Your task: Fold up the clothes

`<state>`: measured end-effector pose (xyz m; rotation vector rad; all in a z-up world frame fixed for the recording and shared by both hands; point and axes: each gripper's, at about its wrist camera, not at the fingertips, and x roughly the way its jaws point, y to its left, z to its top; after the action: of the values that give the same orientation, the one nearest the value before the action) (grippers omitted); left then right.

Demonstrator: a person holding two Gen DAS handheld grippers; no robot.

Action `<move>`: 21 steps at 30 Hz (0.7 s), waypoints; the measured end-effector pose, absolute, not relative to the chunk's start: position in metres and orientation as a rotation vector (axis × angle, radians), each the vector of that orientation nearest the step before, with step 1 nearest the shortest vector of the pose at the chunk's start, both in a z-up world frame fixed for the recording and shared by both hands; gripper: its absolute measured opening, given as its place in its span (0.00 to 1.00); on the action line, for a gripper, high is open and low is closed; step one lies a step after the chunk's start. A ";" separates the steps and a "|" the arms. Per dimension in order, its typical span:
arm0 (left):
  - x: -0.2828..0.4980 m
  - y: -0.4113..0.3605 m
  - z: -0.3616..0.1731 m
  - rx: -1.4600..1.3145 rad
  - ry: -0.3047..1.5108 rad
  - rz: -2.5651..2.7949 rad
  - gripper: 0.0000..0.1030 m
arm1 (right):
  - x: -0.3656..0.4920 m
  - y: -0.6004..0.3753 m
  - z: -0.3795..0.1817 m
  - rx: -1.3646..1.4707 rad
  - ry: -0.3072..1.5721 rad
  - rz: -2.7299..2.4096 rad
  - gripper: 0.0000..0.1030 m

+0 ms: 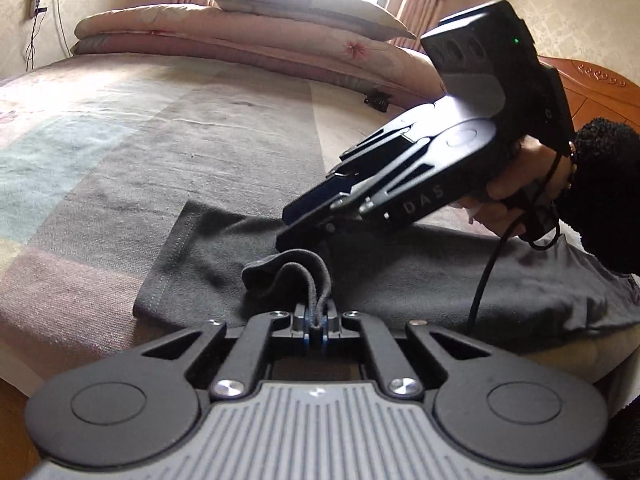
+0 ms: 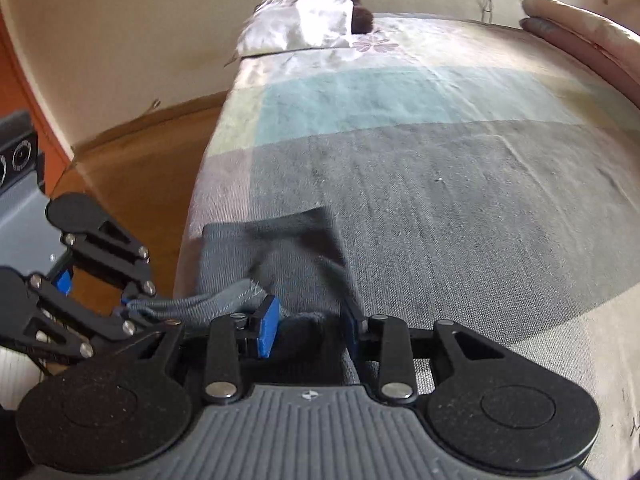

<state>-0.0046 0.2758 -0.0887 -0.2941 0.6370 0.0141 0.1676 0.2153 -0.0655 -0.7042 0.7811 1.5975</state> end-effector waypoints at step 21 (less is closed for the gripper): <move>-0.013 0.339 -0.101 -0.613 0.542 0.141 0.03 | 0.192 0.229 -0.069 -0.533 0.844 1.514 0.09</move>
<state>-0.0125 0.3393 -0.1006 -0.6129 0.5418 0.1405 0.1915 0.2293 -0.0685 -0.5331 0.8436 1.5140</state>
